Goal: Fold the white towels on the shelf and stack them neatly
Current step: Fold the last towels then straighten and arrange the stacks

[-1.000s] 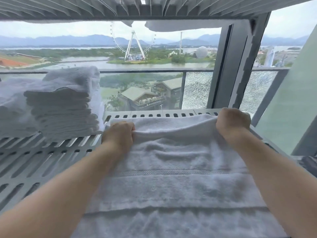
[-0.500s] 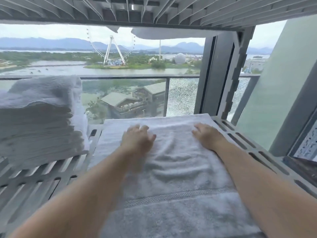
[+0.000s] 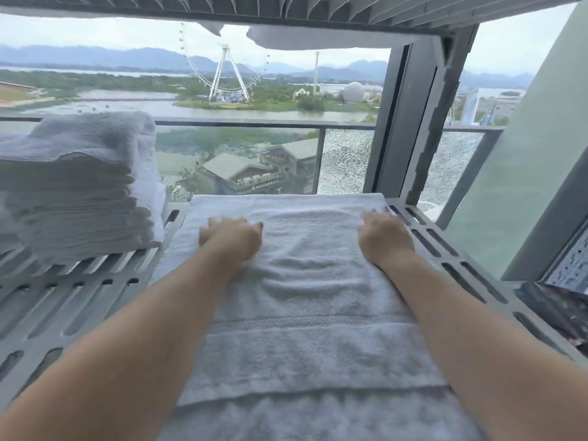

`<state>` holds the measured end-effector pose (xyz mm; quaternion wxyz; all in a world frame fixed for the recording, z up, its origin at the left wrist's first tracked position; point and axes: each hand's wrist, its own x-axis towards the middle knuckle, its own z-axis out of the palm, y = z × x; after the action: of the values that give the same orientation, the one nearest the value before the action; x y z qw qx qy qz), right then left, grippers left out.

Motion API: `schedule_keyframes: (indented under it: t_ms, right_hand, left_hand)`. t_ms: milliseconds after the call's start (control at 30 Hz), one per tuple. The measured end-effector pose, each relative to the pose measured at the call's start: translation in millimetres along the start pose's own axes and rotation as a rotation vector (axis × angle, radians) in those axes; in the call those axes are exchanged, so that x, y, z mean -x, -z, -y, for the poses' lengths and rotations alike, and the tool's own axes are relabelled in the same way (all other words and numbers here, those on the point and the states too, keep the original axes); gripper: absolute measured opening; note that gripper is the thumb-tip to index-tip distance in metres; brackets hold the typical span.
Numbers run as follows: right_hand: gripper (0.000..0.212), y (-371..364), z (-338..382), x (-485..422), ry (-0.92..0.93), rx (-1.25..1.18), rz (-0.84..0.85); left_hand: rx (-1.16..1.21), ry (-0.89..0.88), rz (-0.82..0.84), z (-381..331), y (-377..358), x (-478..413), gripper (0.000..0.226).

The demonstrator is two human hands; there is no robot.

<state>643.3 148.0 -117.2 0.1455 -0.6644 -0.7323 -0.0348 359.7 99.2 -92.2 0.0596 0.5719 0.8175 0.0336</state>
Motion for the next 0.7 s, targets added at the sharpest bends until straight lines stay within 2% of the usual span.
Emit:
schedule_keyframes:
  t_ms: [67, 100, 167, 233, 300, 367, 433, 500, 567, 633, 700]
  right_hand:
    - [0.047, 3.4, 39.2, 9.8, 0.265, -0.205, 0.103]
    - [0.049, 2.9, 54.6, 14.6, 0.371, -0.196, 0.19]
    - [0.06, -1.9, 64.5, 22.3, 0.463, -0.082, 0.278]
    - [0.07, -1.0, 45.1, 22.3, 0.418, -0.017, 0.3]
    - [0.077, 2.8, 13.6, 22.7, 0.282, -0.001, 0.318]
    - [0.08, 4.6, -9.1, 25.4, 0.077, 0.007, 0.278]
    - [0.075, 5.9, -15.6, 32.0, -0.028, 0.012, 0.197]
    - [0.06, 7.1, -10.9, 38.3, 0.034, 0.003, -0.012]
    - [0.043, 14.2, 1.3, 39.1, 0.163, -0.077, -0.167]
    - [0.031, 20.9, 18.6, 35.1, 0.26, -0.115, -0.152]
    - [0.027, 22.6, 36.4, 25.2, 0.3, -0.133, -0.065]
  left_hand:
    - [0.039, -0.194, -0.033, -15.7, -5.9, 15.7, 0.064]
    - [0.043, -0.282, -0.025, -21.0, -13.0, 25.6, 0.064]
    - [0.017, -0.31, -0.018, -17.9, -26.7, 38.5, 0.07]
    - [-0.003, -0.214, -0.034, 0.1, -29.4, 40.1, 0.074]
    - [0.0, -0.066, -0.029, 23.4, -26.8, 43.0, 0.075]
    - [-0.024, 0.068, -0.025, 36.9, -23.6, 47.2, 0.075]
    - [-0.033, 0.108, -0.01, 33.5, -18.9, 52.3, 0.073]
    - [-0.009, 0.08, -0.038, 22.1, -12.4, 58.9, 0.069]
    - [0.045, -0.044, -0.095, 8.5, -9.6, 63.1, 0.064]
    - [0.061, -0.196, -0.135, -4.9, -10.1, 66.0, 0.062]
    - [0.054, -0.259, -0.15, -15.1, -10.6, 58.6, 0.061]
